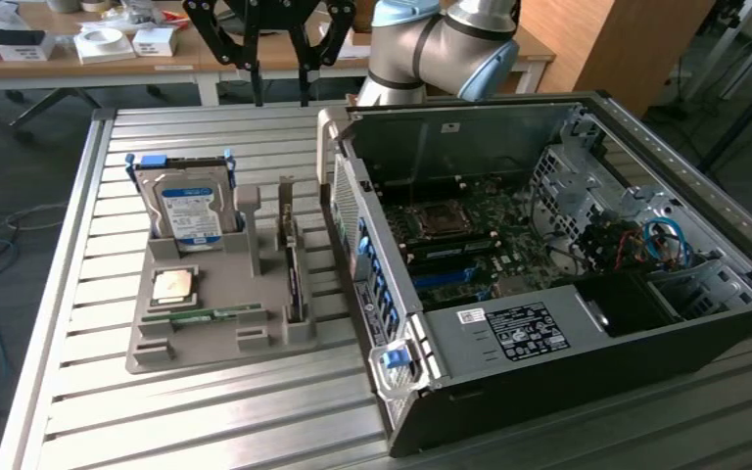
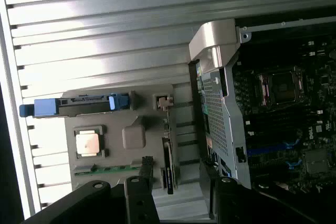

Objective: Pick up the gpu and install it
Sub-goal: 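Pick up the gpu and move the gpu toward the slot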

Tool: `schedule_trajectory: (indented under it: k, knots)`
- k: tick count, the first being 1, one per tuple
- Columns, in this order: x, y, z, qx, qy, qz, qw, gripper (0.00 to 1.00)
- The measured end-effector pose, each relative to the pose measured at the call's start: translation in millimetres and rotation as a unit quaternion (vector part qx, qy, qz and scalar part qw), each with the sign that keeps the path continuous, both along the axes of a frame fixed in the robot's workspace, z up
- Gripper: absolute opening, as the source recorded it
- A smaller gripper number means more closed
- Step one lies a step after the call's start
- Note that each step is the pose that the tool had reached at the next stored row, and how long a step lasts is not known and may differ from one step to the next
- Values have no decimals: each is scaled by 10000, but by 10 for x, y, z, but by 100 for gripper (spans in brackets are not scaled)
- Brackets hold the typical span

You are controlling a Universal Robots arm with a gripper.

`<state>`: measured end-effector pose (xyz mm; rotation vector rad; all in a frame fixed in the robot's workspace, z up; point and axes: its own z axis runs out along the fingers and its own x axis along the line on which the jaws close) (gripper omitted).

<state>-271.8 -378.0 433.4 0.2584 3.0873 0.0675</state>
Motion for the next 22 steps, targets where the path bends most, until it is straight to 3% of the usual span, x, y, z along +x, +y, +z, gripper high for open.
schedule_trajectory:
  k: [8, 22]
  knots:
    - [0, 1, 2, 0, 0, 0, 10000, 49]
    - [0, 2, -86, 0, 0, 33, 10000, 49]
